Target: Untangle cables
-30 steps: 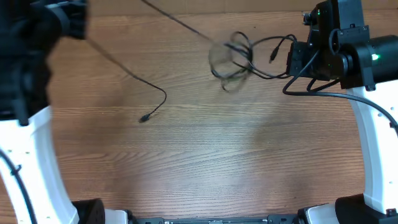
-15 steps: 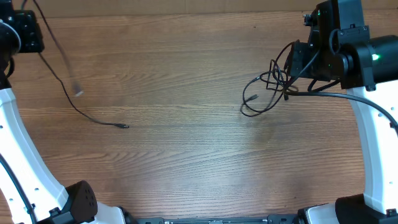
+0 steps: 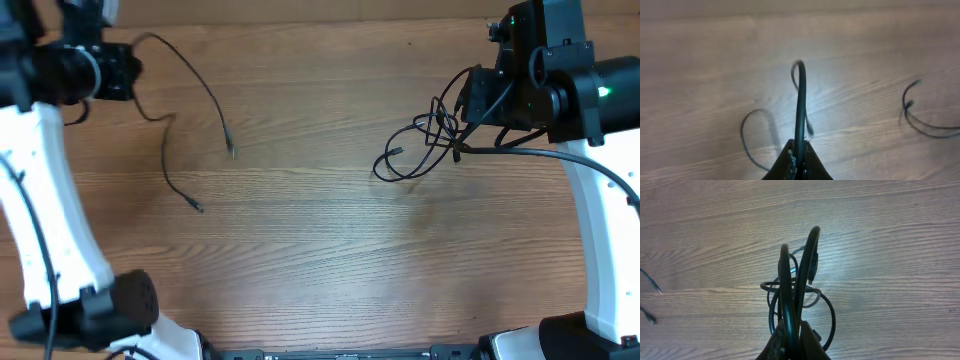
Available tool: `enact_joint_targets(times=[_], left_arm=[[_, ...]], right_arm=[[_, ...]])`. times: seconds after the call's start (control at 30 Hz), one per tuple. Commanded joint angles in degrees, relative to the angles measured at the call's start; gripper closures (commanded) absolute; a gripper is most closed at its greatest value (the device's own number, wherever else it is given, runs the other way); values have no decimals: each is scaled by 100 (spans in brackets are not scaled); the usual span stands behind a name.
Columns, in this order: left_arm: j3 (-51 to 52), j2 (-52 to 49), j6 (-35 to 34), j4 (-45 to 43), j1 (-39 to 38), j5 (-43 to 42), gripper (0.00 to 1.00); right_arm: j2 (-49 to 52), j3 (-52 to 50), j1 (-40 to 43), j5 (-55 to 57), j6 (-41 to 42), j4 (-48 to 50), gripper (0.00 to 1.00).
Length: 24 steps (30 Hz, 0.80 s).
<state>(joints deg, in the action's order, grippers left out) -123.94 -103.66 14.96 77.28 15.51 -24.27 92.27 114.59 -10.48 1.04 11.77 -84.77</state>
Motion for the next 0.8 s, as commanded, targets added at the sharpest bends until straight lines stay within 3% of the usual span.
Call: enact_joint_targets(times=[0.0,0.13,0.37,0.4,0.43,0.5,0.77], left_arm=[[769,-627,-79,-407,-7,63,96],[1368,-1340,-584,-815,-17,872,96],[1408,-1609,-586,-973,-129,1032,96],[1405,-1596,-584,-1005,-136,1032,86],[1405,-1591,-584,-1029,-140,1034,84],[1405,-1580,-579,-1071,-138,1204,96],[1309,-1482,-1141,-1091,48,2940,96]], right_arm=[[-63,22,46,37,-26,2,96],[-63,22,48,42,-28,-76,96],[-63,22,48,42,-28,-103,96],[-63,22,48,42,-26,-103,96],[-63,22,48,42,-26,-103,96],[-63,22,48,42,-26,-103,96],[-63,22,48,44,-28,-98,96]])
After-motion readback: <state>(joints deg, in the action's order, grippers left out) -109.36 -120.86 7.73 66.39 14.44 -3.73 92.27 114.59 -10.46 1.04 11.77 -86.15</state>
